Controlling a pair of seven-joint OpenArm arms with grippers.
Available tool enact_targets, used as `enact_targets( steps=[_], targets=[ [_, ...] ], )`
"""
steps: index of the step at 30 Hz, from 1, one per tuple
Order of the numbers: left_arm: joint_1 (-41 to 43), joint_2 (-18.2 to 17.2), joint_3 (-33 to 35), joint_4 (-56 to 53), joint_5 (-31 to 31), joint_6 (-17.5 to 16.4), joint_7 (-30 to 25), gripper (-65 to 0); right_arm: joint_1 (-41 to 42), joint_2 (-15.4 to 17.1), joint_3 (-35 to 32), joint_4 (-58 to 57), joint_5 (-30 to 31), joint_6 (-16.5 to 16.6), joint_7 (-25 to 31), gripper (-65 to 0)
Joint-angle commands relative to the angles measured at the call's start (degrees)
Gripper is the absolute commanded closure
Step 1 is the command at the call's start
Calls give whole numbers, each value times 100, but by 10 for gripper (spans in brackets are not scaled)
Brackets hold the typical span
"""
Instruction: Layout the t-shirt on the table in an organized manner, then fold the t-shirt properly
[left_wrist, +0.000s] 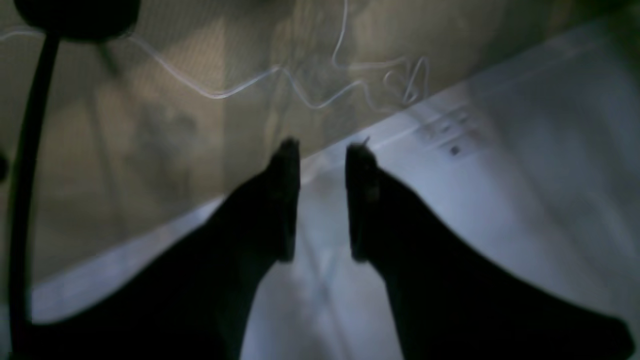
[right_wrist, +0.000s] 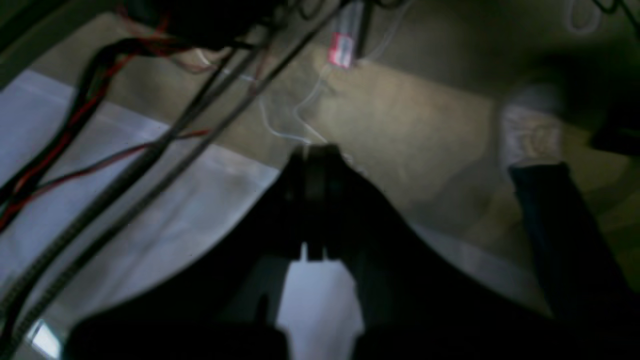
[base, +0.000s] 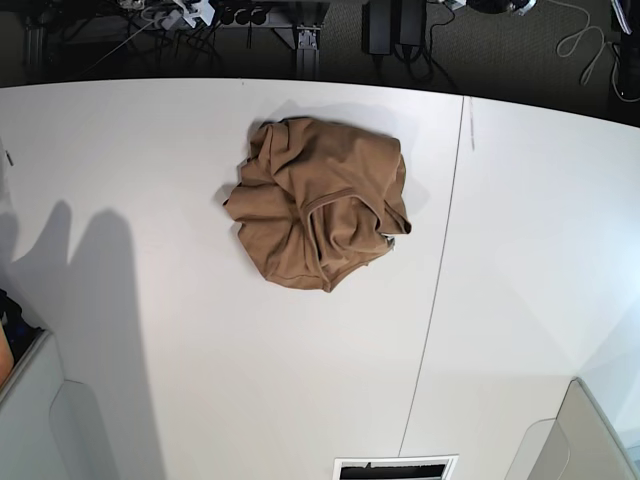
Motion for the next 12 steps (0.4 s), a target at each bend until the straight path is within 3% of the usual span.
enact_targets(
  steps=[1,7,12],
  targets=[
    [-160,11,79,-111,-48,-31,7,-163,68,-24,-44,-107,-26,7,-103,0],
    [-737,162,669,-267,-111,-33,-7,-163,442,-332,-70,-245,-378,70,-197,0],
    [-754,162,933,-269,-188,-31,-638,-163,426,-417,-70,-48,-369,479,-120,0]
  ],
)
